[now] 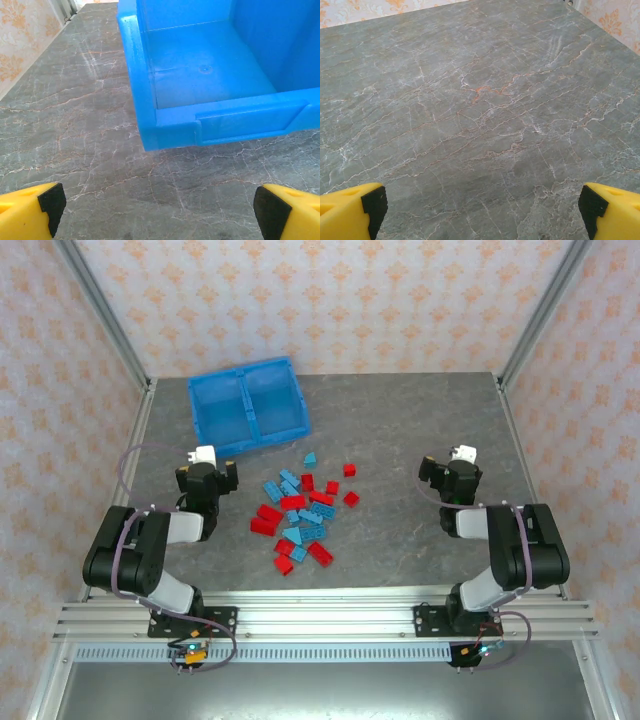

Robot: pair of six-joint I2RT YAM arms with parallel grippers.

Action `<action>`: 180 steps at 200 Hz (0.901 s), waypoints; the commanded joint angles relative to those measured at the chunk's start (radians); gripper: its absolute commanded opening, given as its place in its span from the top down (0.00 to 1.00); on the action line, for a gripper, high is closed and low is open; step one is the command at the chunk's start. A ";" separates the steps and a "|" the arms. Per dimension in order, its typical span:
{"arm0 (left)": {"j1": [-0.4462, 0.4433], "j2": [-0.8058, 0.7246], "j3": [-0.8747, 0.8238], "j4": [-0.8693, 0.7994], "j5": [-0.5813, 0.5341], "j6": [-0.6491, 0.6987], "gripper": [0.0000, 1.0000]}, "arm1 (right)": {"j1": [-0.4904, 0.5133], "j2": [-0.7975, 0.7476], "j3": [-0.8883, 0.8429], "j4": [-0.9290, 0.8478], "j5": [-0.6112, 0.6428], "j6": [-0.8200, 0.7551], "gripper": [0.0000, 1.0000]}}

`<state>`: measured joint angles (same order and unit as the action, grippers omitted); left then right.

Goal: Sort the legos into containers by color

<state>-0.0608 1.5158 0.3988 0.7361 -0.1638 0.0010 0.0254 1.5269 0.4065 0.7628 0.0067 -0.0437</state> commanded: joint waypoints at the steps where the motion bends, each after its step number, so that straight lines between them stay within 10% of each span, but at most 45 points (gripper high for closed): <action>1: 0.002 -0.017 0.021 0.019 -0.003 -0.001 0.00 | -0.004 -0.009 0.018 -0.003 -0.008 -0.012 0.01; 116: 0.001 -0.018 0.021 0.020 -0.002 -0.001 0.00 | -0.003 -0.039 0.032 -0.044 0.046 0.010 0.01; 148: 0.000 -0.035 0.031 -0.006 -0.006 0.000 0.00 | 0.019 -0.352 0.201 -0.680 0.283 0.337 0.01; 180: -0.052 -0.143 -0.029 0.014 -0.072 0.034 0.00 | 0.050 -0.499 0.334 -1.066 -0.103 0.560 0.04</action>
<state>-0.0731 1.4704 0.3988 0.7166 -0.1680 0.0048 0.0410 1.0969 0.6689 0.0906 0.1200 0.2863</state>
